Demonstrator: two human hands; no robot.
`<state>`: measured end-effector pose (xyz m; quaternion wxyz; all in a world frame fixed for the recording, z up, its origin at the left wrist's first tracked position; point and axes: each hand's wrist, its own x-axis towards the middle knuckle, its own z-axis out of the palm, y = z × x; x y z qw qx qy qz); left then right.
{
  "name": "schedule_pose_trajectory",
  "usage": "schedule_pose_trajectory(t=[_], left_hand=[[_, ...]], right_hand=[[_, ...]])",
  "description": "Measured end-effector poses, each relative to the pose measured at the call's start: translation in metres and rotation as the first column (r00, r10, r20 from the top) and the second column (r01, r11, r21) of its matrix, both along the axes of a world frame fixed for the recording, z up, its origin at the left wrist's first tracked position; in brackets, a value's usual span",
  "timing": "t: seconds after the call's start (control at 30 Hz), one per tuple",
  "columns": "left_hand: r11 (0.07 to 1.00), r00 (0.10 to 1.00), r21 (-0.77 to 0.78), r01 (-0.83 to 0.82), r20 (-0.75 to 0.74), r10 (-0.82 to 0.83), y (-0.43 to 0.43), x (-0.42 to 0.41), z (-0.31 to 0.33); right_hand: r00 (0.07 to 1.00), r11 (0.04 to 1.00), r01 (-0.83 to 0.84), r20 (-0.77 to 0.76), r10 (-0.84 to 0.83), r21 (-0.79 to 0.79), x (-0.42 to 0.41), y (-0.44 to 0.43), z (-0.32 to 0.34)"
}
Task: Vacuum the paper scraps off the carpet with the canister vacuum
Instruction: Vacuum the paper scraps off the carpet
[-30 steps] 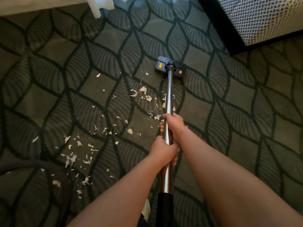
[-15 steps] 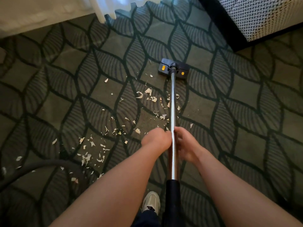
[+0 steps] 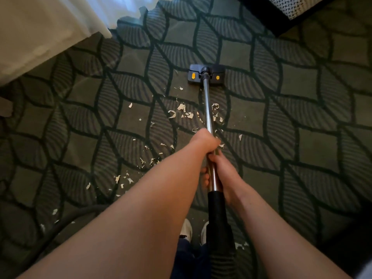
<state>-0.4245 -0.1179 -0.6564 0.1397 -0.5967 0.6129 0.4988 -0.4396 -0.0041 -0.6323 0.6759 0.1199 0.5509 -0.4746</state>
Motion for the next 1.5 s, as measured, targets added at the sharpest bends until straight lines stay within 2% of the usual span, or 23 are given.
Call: schedule_pose_trajectory(t=[0.13,0.27,0.4,0.6,0.8,1.5], left_hand=[[1.000,0.999,-0.024,-0.009,-0.032,0.008,0.000,-0.004,0.016],[0.998,0.999,-0.052,0.031,-0.040,-0.033,-0.001,-0.006,0.029],[0.999,0.999,-0.008,0.043,-0.013,-0.043,0.009,0.005,0.031],[0.999,0.999,0.009,0.048,-0.026,-0.048,0.037,0.022,0.035],[0.998,0.998,0.047,0.051,-0.026,-0.050,0.063,0.027,0.069],[0.988,0.991,0.106,-0.112,-0.065,0.119,0.173,0.030,0.100]], right_hand=[[0.996,0.996,-0.022,-0.086,0.030,0.086,-0.005,-0.014,0.017],[0.988,0.995,-0.023,-0.152,0.037,0.092,-0.006,-0.015,0.029],[0.972,0.994,-0.054,-0.224,0.075,0.097,0.007,0.002,0.044],[0.972,0.992,-0.047,-0.224,0.074,0.121,0.021,0.029,0.064],[0.966,0.975,-0.112,-0.208,0.151,0.192,0.019,0.050,0.093],[0.952,0.945,-0.233,-0.146,0.270,0.229,0.003,0.153,0.125]])
